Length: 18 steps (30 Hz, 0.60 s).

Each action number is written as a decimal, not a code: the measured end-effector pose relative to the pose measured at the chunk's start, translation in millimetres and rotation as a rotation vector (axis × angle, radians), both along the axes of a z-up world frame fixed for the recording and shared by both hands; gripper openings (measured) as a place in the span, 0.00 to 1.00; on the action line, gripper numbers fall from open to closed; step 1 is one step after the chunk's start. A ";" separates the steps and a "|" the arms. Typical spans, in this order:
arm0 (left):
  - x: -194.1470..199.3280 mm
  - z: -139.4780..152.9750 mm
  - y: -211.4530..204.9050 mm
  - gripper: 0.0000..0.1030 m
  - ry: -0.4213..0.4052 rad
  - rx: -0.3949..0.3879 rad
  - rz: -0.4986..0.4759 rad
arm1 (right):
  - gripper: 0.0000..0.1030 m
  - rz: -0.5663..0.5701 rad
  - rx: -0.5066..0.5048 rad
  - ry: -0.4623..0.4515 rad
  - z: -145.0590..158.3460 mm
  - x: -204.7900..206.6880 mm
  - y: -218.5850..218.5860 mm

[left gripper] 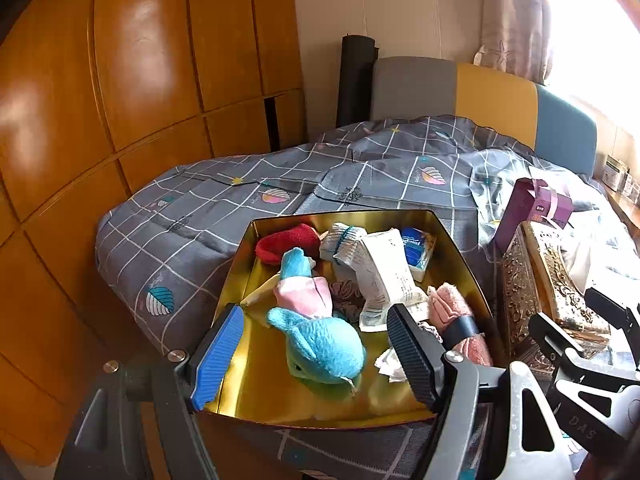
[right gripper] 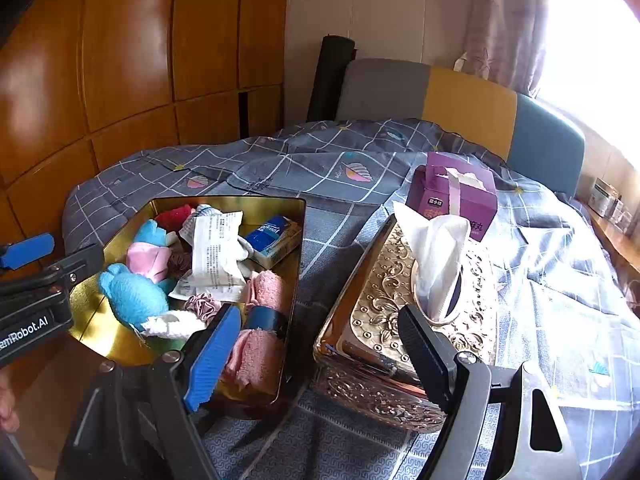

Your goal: Organize soft objects

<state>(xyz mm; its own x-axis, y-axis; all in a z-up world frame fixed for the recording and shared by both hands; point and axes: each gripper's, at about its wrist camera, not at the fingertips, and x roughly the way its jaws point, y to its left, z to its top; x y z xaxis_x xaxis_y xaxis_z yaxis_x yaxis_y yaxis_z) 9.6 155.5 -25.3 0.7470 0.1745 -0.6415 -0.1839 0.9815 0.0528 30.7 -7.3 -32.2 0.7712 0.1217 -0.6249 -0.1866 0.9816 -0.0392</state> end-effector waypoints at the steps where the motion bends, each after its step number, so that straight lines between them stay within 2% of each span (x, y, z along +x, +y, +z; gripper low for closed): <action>1: 0.1 -0.3 0.5 0.73 0.002 -0.005 0.002 | 0.79 0.000 0.000 0.000 -0.1 -0.3 -0.2; 18: -0.7 -0.4 2.3 0.73 -0.003 -0.012 0.016 | 0.79 -0.010 0.004 0.000 -0.3 -1.9 -3.2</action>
